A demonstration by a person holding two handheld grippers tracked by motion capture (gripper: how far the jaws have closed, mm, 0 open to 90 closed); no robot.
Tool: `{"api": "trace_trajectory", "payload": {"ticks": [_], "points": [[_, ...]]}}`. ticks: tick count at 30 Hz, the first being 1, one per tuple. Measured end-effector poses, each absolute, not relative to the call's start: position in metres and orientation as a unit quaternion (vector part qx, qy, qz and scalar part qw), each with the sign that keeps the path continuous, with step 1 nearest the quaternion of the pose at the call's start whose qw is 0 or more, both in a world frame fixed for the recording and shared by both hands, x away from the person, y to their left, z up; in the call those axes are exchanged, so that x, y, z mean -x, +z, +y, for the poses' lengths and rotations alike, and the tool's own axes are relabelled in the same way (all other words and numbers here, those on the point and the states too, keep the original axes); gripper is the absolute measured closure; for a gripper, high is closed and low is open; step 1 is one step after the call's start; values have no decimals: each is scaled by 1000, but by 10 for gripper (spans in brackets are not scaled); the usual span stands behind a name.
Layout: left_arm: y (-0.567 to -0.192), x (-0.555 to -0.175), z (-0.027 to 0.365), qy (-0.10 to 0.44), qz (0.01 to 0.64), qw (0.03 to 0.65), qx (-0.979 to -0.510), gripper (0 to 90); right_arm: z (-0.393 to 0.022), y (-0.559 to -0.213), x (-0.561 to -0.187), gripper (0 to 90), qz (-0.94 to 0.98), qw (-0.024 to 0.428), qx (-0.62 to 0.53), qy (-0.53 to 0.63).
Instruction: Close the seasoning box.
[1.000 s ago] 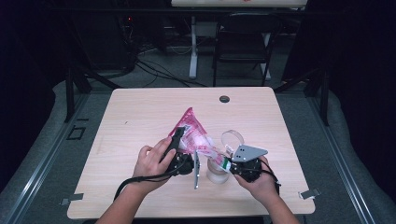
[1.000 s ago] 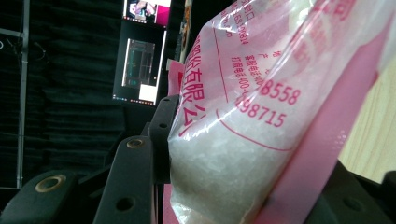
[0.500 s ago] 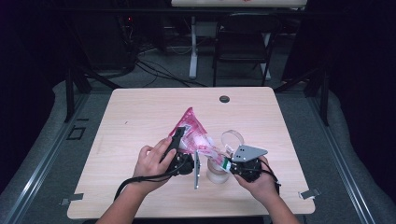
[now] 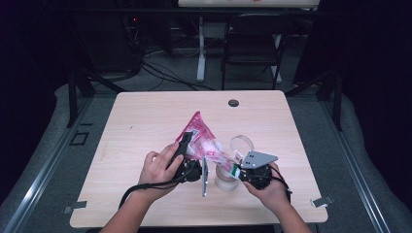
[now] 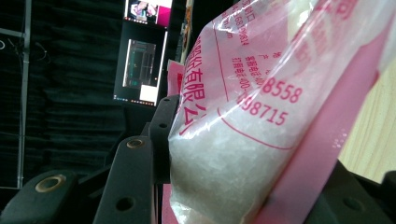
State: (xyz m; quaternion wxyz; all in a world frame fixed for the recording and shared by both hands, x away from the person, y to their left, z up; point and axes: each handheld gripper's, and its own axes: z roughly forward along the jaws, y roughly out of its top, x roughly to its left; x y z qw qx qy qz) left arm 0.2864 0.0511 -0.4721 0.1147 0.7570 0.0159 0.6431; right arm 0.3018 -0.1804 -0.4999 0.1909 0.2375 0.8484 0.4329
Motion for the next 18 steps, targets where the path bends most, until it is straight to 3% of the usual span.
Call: {"api": "trace_trajectory", "payload": {"ticks": [18], "points": [[-472, -287, 50, 642, 15, 119, -757, 591, -182, -500, -302, 900, 847, 192, -240, 433]]}}
